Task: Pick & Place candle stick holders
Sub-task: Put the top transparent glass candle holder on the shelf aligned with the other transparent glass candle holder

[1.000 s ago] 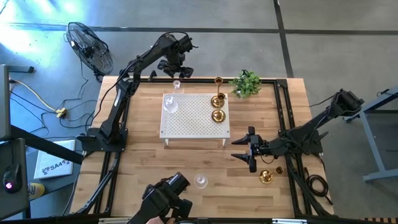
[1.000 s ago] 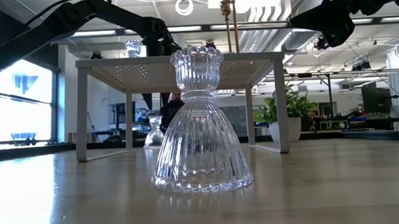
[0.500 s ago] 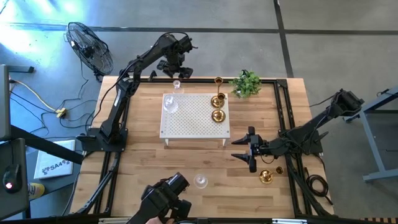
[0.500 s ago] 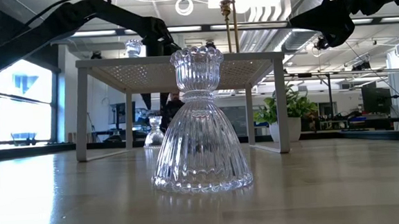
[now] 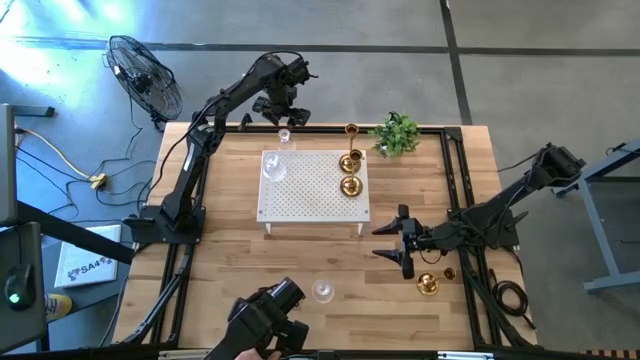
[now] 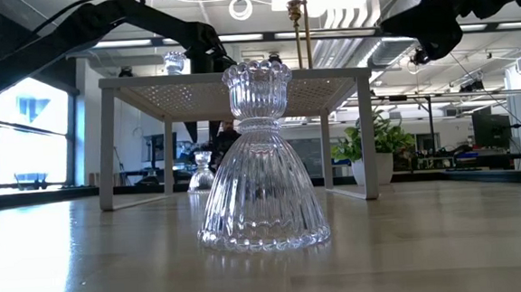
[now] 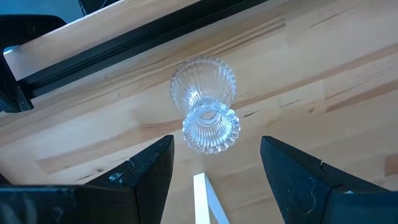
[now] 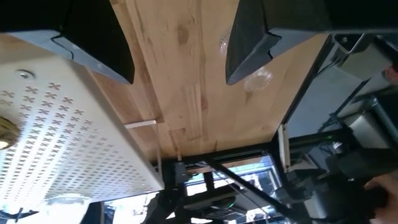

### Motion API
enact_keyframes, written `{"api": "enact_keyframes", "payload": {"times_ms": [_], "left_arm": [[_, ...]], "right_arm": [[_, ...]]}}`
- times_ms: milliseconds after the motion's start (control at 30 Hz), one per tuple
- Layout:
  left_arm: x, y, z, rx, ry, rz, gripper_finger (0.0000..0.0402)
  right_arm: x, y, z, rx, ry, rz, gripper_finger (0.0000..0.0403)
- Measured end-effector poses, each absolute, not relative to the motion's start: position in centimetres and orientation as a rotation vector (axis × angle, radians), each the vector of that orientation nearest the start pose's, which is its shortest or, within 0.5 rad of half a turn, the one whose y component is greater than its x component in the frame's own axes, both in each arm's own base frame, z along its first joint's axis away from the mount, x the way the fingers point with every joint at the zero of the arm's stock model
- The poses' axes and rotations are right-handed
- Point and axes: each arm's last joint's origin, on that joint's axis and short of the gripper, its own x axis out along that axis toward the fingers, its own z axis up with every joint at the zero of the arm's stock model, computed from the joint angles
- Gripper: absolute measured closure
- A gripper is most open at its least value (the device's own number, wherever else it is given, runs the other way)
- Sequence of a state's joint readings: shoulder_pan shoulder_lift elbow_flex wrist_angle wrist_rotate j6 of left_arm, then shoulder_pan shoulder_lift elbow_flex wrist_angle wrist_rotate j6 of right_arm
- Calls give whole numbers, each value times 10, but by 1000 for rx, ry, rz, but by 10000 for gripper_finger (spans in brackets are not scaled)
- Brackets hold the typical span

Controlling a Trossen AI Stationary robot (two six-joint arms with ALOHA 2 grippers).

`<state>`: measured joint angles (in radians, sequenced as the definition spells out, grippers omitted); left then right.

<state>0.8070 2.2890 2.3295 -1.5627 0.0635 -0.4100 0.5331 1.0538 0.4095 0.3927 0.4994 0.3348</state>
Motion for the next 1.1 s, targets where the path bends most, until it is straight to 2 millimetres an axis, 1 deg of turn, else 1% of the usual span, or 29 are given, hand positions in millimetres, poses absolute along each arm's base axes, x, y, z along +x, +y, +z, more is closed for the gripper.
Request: {"api": "enact_keyframes", "payload": {"times_ms": [467, 733, 933, 1100], "left_arm": [[307, 316, 276, -1024, 1281, 885, 167], [309, 317, 276, -1025, 1260, 900, 167], [309, 318, 276, -1036, 1237, 940, 167], [309, 316, 276, -1044, 1256, 942, 167]], "right_arm": [[189, 98, 211, 219, 235, 68, 157], [191, 98, 222, 298, 127, 66, 157], [191, 98, 222, 274, 131, 71, 157], [191, 99, 221, 266, 142, 81, 157]]}}
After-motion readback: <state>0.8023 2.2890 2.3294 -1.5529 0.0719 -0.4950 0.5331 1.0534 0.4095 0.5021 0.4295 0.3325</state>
